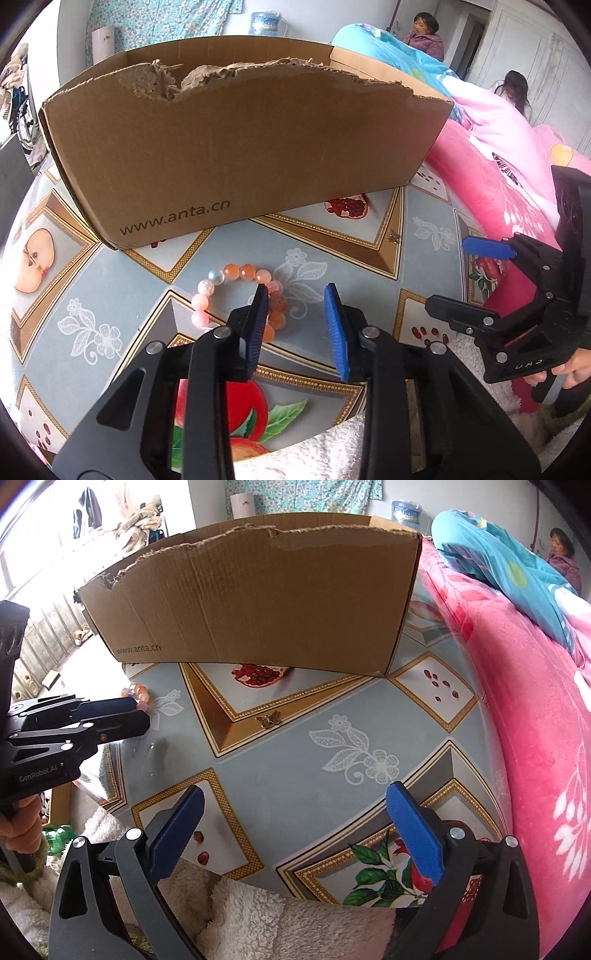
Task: Organize jewelry
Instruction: 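Move both open grippers back to the pink-orange bead bracelet on the table, then close the right gripper on the small gold charm by the pomegranate tile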
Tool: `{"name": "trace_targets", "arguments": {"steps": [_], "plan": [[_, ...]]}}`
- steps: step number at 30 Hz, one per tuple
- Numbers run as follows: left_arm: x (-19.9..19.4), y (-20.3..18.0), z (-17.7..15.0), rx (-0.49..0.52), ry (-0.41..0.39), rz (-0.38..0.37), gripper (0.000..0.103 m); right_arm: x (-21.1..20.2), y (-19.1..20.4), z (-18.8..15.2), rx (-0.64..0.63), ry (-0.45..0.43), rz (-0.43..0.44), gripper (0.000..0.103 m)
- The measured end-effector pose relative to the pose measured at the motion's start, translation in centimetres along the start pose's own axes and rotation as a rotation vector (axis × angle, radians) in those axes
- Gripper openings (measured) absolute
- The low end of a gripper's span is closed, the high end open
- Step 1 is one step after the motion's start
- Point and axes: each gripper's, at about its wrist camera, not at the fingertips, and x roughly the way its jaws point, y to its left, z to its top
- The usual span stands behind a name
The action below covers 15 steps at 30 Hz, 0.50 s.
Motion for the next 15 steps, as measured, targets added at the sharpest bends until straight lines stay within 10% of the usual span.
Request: {"name": "trace_targets", "arguments": {"steps": [15], "plan": [[-0.4, 1.1, -0.4, -0.055, -0.020, -0.050, 0.030, 1.5, 0.9, 3.8, -0.005, -0.015, 0.067, 0.035]]}}
